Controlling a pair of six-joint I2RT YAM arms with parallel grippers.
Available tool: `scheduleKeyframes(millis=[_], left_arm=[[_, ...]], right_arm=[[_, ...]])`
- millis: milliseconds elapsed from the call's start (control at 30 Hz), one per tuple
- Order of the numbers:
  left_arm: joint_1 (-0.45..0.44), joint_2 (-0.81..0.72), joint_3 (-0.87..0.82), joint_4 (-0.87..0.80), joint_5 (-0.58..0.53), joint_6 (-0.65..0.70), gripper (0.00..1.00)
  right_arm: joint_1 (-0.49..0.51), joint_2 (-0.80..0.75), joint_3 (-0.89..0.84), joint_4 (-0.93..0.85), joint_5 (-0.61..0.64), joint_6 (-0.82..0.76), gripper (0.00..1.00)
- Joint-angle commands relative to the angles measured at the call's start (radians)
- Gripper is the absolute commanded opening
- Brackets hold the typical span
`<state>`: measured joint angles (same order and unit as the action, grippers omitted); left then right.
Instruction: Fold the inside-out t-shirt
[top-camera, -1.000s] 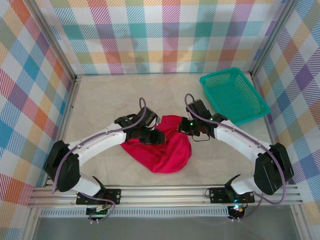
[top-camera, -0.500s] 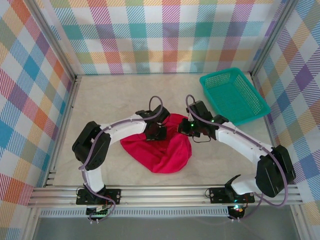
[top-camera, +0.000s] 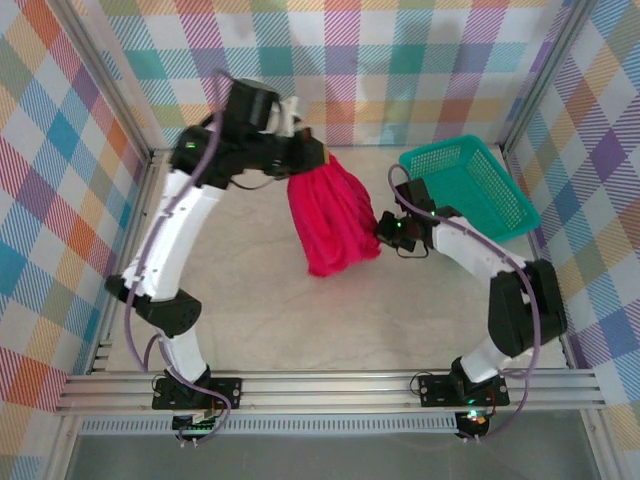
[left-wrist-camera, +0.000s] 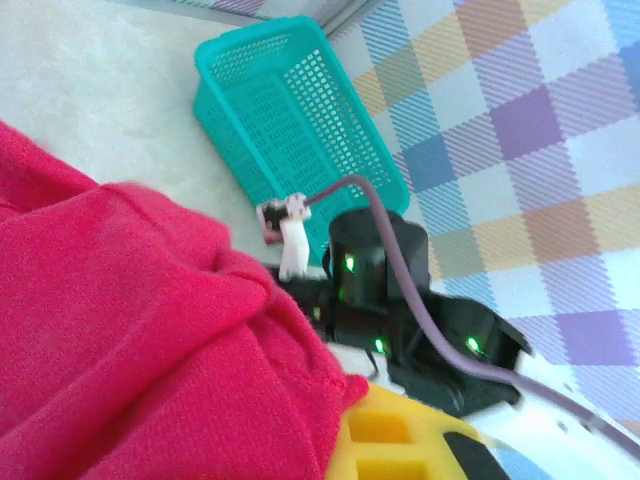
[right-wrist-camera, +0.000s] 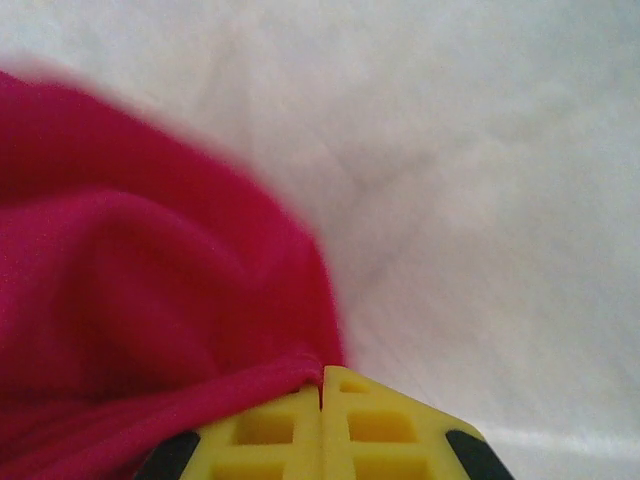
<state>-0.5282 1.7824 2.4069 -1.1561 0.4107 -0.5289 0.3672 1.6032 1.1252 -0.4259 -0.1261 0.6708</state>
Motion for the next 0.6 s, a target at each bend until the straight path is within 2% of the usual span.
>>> scheduleKeyframes(millis=[0, 67, 133, 267, 333, 400, 433, 467, 567], left_arm=[[0.120, -0.072, -0.107, 0.042, 0.223, -0.045, 0.00], [0.166, -0.138, -0.320, 0.165, 0.287, -0.073, 0.00], [0.186, -0.172, -0.500, 0.254, 0.295, -0.077, 0.00], [0.208, -0.174, -0.779, 0.313, 0.220, -0.025, 0.00], [0.229, -0.163, -0.905, 0.370, 0.209, -0.027, 0.00], [0.235, -0.150, -0.984, 0.434, 0.229, -0.046, 0.00], [0.235, -0.142, -1.008, 0.457, 0.238, -0.057, 0.00], [0.235, -0.137, -1.018, 0.470, 0.242, -0.061, 0.00], [0.235, -0.129, -1.014, 0.460, 0.224, -0.055, 0.00]], right_arm=[[-0.014, 0.065, 0.015, -0.110, 0.034, -0.030, 0.00], [-0.016, 0.058, 0.015, -0.108, 0.022, -0.031, 0.00], [-0.015, 0.037, 0.015, -0.118, 0.004, -0.033, 0.00], [-0.016, -0.070, 0.004, -0.153, 0.020, -0.025, 0.00], [-0.016, -0.127, 0.014, -0.204, 0.076, -0.024, 0.00], [-0.016, -0.153, 0.031, -0.252, 0.129, -0.021, 0.17], [-0.016, -0.155, 0.040, -0.271, 0.138, -0.018, 0.32], [-0.016, -0.155, 0.044, -0.277, 0.128, -0.014, 0.40], [0.028, -0.171, 0.010, -0.225, 0.064, 0.020, 0.42]])
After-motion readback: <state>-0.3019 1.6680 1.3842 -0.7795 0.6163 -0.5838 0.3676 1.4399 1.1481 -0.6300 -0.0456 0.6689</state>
